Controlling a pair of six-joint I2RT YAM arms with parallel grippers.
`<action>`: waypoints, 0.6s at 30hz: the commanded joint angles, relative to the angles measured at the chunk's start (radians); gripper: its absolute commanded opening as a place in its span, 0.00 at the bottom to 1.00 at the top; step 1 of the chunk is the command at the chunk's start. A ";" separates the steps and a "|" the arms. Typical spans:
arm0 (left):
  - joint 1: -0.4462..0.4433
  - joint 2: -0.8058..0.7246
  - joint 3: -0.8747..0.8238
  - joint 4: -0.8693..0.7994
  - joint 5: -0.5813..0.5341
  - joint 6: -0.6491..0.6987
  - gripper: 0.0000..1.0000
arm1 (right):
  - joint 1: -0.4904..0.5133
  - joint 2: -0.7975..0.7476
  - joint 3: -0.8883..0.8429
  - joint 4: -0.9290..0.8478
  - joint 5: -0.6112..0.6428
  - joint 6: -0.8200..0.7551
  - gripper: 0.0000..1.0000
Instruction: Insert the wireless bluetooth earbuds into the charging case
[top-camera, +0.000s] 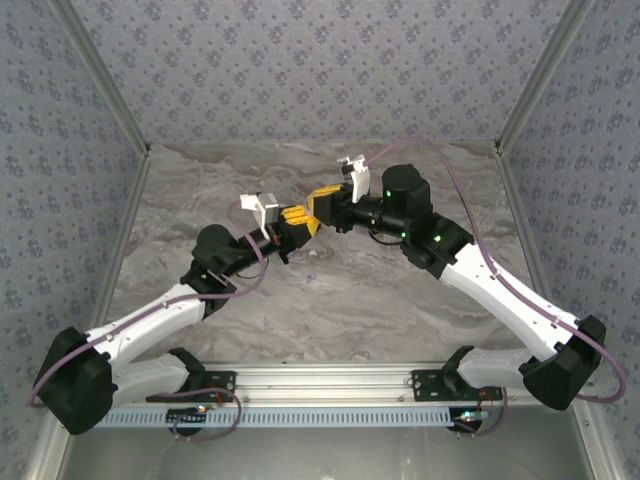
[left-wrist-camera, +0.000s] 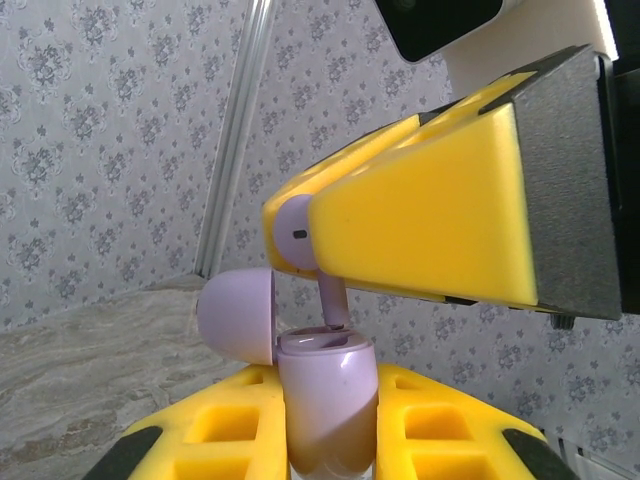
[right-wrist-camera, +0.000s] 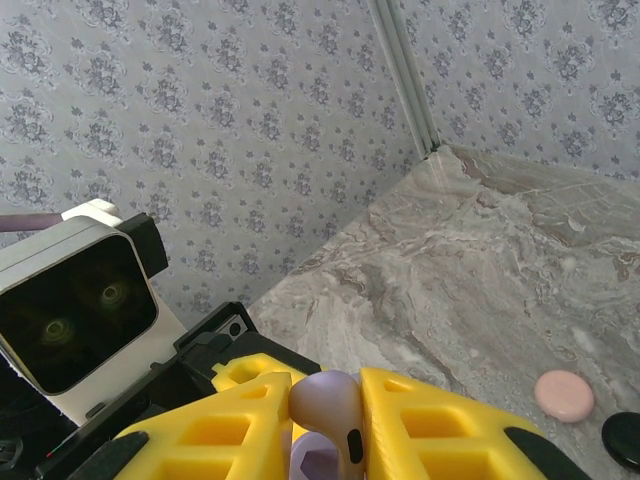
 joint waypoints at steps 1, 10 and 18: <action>-0.006 0.001 0.041 0.070 0.011 -0.016 0.00 | 0.006 0.001 -0.003 0.012 0.008 0.004 0.25; -0.006 -0.003 0.041 0.079 -0.002 -0.024 0.00 | 0.007 -0.001 -0.015 0.000 0.008 0.004 0.26; -0.007 -0.003 0.040 0.089 -0.016 -0.034 0.00 | 0.007 -0.003 -0.019 -0.002 0.005 0.006 0.25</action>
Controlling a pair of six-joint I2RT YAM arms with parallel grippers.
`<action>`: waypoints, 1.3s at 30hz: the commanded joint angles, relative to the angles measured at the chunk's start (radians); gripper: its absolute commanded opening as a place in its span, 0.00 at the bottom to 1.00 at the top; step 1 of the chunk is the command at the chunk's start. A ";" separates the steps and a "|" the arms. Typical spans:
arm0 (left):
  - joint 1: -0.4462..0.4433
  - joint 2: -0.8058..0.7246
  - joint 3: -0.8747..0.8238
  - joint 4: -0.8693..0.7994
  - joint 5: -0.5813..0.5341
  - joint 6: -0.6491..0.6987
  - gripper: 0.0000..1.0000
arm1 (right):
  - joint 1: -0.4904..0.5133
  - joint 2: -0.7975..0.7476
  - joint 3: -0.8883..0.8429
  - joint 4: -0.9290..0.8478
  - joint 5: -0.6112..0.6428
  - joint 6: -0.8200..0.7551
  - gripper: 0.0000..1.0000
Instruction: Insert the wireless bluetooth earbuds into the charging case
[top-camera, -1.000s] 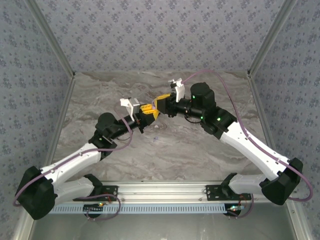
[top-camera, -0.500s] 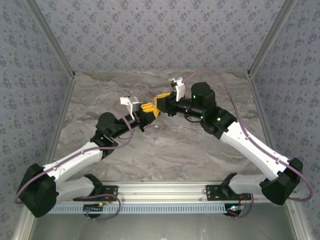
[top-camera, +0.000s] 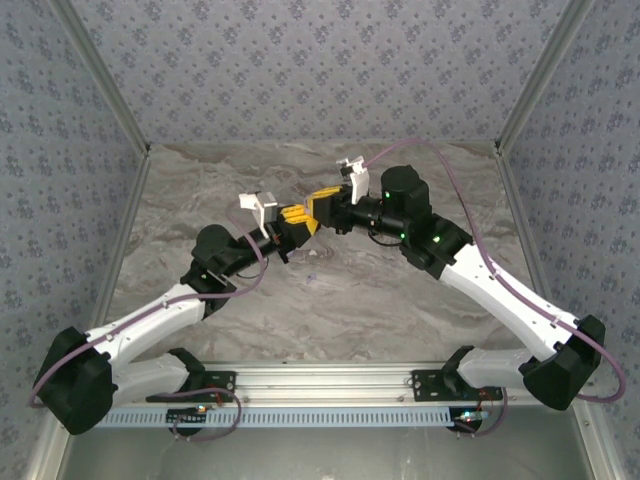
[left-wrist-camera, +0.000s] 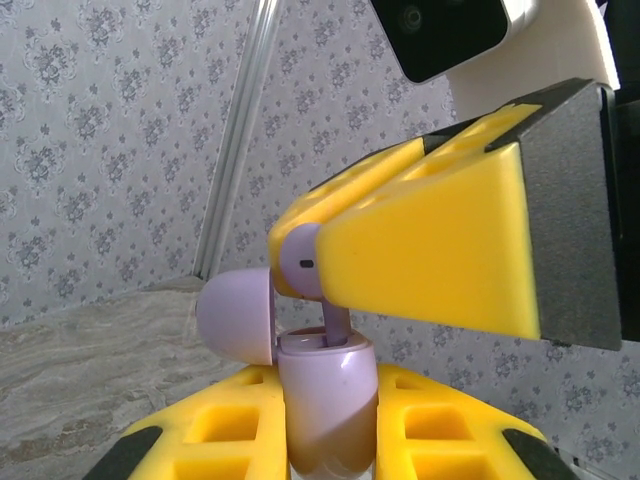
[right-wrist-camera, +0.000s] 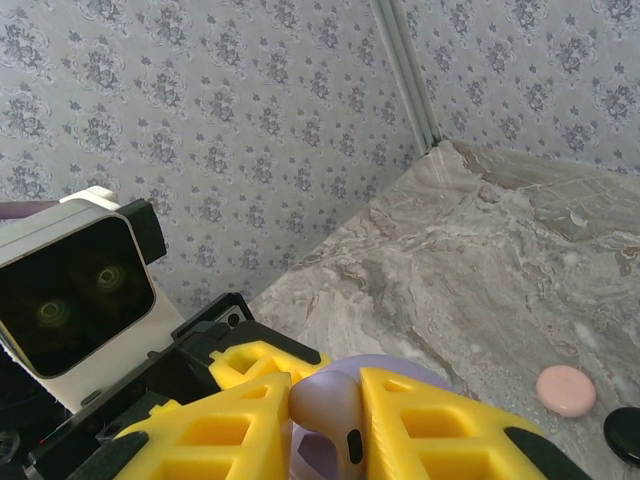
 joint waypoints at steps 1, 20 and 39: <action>-0.007 -0.004 0.041 0.085 -0.005 -0.013 0.00 | 0.006 -0.004 -0.009 -0.003 0.005 0.007 0.25; -0.006 -0.024 0.027 0.006 -0.029 0.071 0.00 | -0.045 -0.051 0.097 -0.134 -0.017 -0.019 0.57; -0.006 -0.423 -0.058 -0.446 -0.332 0.311 0.00 | -0.034 0.185 -0.114 -0.384 0.270 0.041 0.56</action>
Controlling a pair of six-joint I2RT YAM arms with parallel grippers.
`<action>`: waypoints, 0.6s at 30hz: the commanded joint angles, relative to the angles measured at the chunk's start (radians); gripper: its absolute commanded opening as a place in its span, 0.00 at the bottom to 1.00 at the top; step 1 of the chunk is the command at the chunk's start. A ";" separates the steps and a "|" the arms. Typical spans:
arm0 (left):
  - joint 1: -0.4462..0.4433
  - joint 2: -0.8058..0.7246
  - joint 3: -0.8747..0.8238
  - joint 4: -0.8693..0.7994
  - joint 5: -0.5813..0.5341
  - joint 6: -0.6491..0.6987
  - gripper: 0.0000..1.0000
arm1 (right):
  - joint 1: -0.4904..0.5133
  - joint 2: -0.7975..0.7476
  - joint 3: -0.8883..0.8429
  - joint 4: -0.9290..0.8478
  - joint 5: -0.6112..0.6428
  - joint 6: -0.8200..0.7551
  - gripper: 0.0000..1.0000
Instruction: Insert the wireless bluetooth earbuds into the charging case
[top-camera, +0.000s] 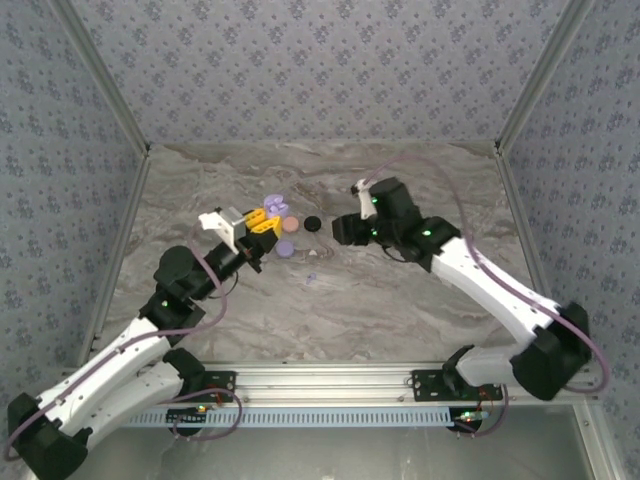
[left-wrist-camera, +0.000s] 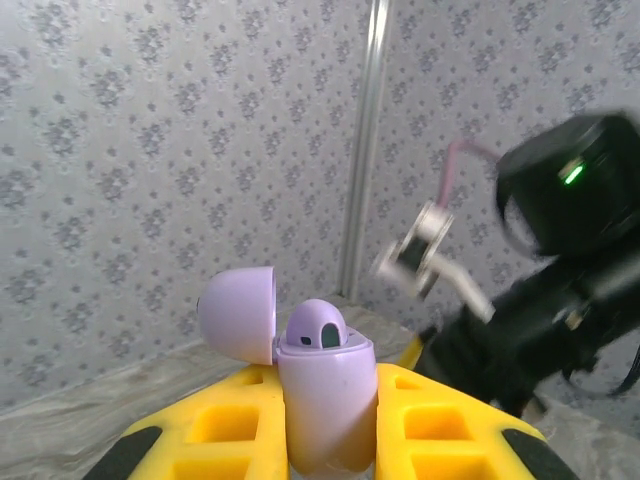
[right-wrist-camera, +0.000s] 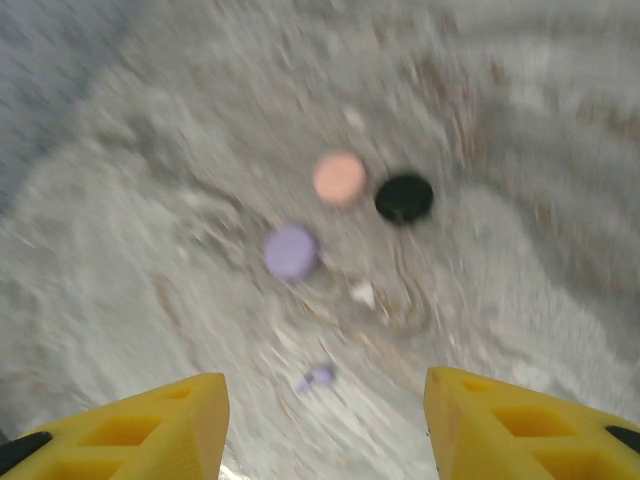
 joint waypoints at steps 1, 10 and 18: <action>-0.006 -0.047 -0.014 -0.066 -0.061 0.045 0.00 | 0.051 0.114 -0.020 -0.042 0.035 0.052 0.55; -0.007 -0.063 -0.022 -0.073 -0.063 0.045 0.00 | 0.146 0.425 0.054 0.038 0.068 0.099 0.54; -0.007 -0.063 -0.027 -0.068 -0.058 0.042 0.00 | 0.180 0.586 0.214 -0.018 0.119 0.071 0.49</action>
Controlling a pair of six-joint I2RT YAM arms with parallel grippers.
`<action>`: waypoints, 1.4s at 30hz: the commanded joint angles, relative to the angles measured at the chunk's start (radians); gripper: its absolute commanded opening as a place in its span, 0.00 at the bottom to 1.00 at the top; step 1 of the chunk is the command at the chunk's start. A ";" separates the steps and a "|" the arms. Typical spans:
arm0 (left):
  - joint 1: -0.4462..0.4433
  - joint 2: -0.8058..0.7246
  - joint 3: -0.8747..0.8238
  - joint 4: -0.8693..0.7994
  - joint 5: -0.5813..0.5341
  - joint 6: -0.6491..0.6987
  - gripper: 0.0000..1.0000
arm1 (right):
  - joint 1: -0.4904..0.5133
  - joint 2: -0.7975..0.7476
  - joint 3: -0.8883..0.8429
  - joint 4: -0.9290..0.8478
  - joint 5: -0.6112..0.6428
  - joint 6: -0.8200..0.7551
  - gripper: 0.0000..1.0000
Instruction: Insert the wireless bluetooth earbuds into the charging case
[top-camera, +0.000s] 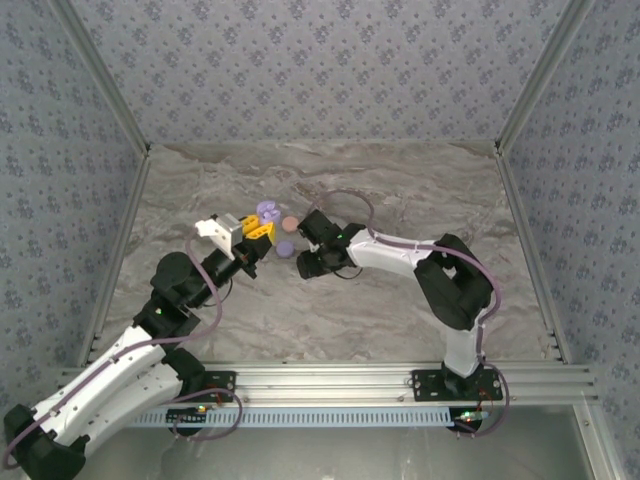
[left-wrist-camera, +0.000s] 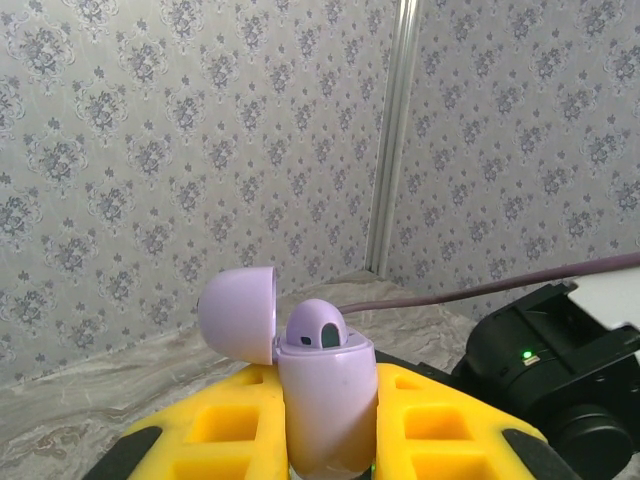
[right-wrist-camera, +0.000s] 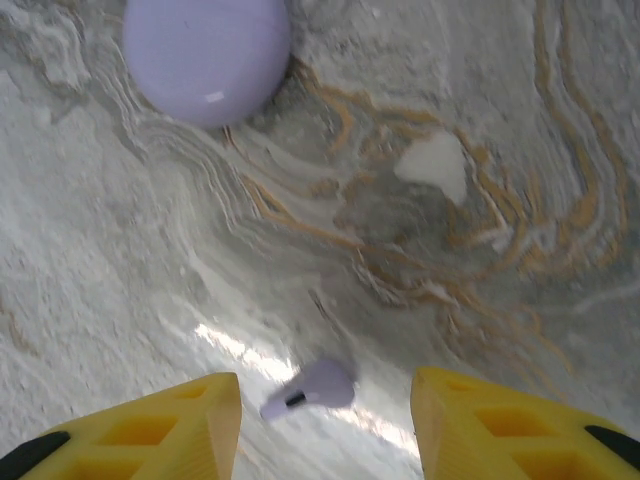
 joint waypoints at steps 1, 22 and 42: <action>-0.006 -0.008 -0.003 0.011 -0.011 0.016 0.00 | 0.012 0.049 0.064 -0.042 0.054 -0.007 0.49; -0.006 -0.009 -0.007 0.015 -0.012 0.010 0.00 | 0.056 0.131 0.117 -0.168 0.103 -0.012 0.36; -0.007 0.005 -0.002 0.026 -0.010 0.009 0.00 | 0.067 0.118 0.108 -0.184 0.097 -0.002 0.31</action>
